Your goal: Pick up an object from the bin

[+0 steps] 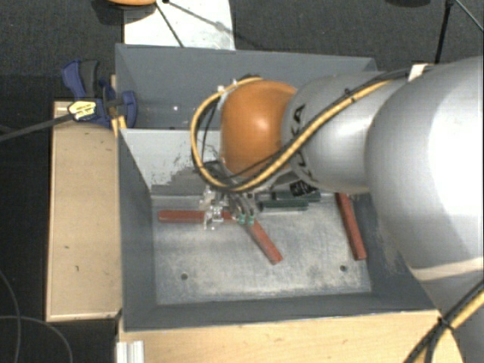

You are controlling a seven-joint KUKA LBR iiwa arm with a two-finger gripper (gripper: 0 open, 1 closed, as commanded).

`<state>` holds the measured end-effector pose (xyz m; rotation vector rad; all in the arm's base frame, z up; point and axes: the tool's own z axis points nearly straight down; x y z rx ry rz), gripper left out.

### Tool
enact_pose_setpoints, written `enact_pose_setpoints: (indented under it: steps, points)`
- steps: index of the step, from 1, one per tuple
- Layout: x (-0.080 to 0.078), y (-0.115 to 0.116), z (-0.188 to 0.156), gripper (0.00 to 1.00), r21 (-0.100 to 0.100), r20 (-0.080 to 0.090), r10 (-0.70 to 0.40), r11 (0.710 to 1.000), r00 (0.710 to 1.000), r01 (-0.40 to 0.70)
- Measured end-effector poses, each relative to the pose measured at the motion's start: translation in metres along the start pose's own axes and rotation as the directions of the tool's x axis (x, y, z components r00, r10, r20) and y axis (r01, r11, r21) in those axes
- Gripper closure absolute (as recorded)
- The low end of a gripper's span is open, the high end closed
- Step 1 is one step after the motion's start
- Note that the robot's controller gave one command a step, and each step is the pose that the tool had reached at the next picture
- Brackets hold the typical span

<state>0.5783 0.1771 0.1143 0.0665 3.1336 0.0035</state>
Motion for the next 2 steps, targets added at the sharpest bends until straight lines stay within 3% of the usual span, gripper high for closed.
enact_pose_setpoints:
  steps: [1, 2]
  points:
    - [0.002, -0.001, -0.021, 1.00, 0.005, -0.017, -0.023, 1.000, 1.000, 0.023]
    - [-0.012, 0.078, -0.104, 1.00, 0.000, -0.005, -0.078, 0.997, 0.997, 0.078]
